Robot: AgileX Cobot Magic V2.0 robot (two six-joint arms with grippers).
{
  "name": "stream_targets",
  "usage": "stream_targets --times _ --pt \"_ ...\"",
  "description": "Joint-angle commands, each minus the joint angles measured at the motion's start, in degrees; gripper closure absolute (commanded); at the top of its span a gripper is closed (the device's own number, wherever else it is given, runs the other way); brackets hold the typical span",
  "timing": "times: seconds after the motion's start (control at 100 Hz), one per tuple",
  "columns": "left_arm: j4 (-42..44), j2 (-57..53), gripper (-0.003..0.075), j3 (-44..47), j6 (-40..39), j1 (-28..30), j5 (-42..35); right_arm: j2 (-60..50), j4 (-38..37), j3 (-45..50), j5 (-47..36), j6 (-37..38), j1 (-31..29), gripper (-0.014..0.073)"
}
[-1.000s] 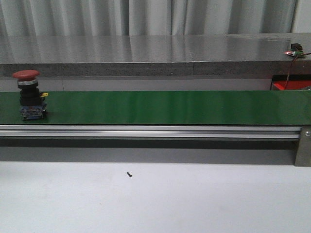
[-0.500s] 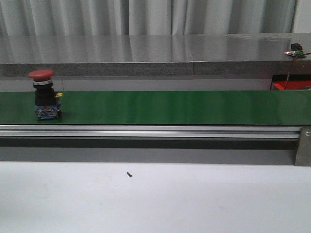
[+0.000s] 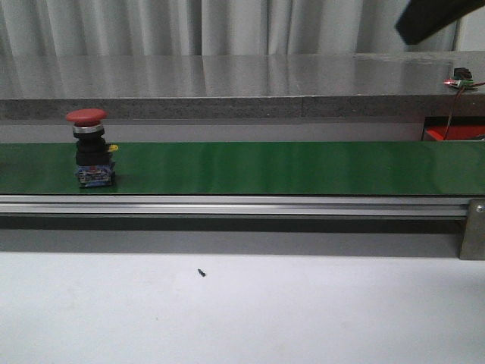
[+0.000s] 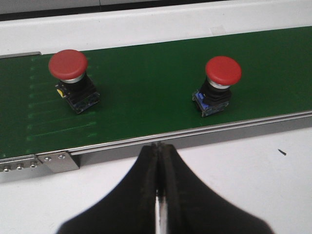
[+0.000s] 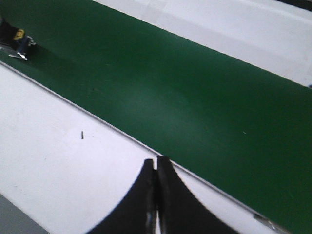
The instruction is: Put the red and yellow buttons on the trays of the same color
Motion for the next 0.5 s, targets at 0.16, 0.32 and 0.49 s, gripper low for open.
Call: stream_targets --times 0.16,0.32,0.49 --pt "-1.83 -2.20 0.0740 -1.47 0.17 -0.29 -3.35 10.71 -0.59 -15.69 3.46 -1.26 7.02 0.0713" --pt "-1.83 -2.20 0.0740 -1.47 0.17 -0.29 -3.35 18.20 -0.59 -24.09 8.60 -2.85 10.96 0.0547" --pt "-1.83 -2.20 0.0740 -1.47 0.17 -0.29 -3.35 24.84 -0.59 -31.57 9.86 -3.27 14.85 0.0103"
